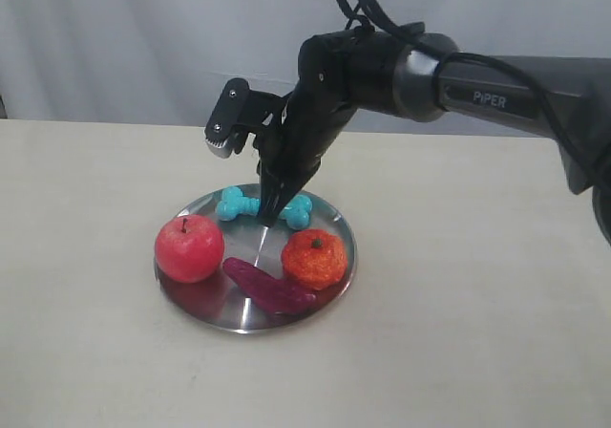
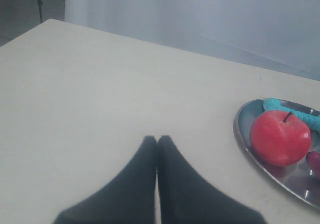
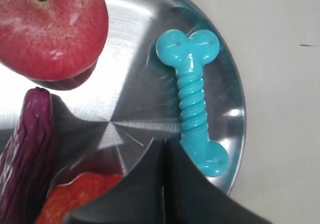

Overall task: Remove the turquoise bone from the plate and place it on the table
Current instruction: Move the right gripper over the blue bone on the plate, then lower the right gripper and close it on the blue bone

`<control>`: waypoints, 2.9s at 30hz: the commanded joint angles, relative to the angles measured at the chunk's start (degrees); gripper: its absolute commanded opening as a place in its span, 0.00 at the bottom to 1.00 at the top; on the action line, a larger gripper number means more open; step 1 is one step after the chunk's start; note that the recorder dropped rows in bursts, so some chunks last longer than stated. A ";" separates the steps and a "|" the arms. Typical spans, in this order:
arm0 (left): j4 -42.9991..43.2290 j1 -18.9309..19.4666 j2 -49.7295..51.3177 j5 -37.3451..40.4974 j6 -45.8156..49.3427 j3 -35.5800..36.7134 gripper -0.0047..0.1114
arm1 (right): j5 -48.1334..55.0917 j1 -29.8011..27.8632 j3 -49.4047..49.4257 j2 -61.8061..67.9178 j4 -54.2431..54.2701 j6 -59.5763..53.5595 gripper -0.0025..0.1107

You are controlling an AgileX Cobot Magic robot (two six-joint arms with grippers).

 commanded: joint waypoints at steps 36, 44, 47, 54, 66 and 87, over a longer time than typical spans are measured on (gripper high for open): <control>0.01 -0.28 -0.07 -0.30 -0.11 0.15 0.04 | -12.09 -0.31 -0.44 8.25 -2.68 0.09 0.55; 0.01 -0.28 -0.07 -0.30 -0.11 0.15 0.04 | -15.74 -0.31 -0.44 10.82 -2.21 0.32 0.55; 0.01 -0.28 -0.07 -0.30 -0.11 0.15 0.04 | -17.58 -0.31 -0.44 11.55 -2.21 1.14 0.55; 0.01 -0.28 -0.07 -0.30 -0.11 0.15 0.04 | -19.62 -0.31 -0.44 12.26 -2.01 2.73 0.55; 0.01 -0.28 -0.07 -0.30 -0.11 0.15 0.04 | -20.01 -0.31 -0.44 13.70 -2.01 2.73 0.52; 0.01 -0.28 -0.07 -0.30 -0.11 0.15 0.04 | -20.86 -0.31 -0.44 12.20 -2.24 2.84 0.02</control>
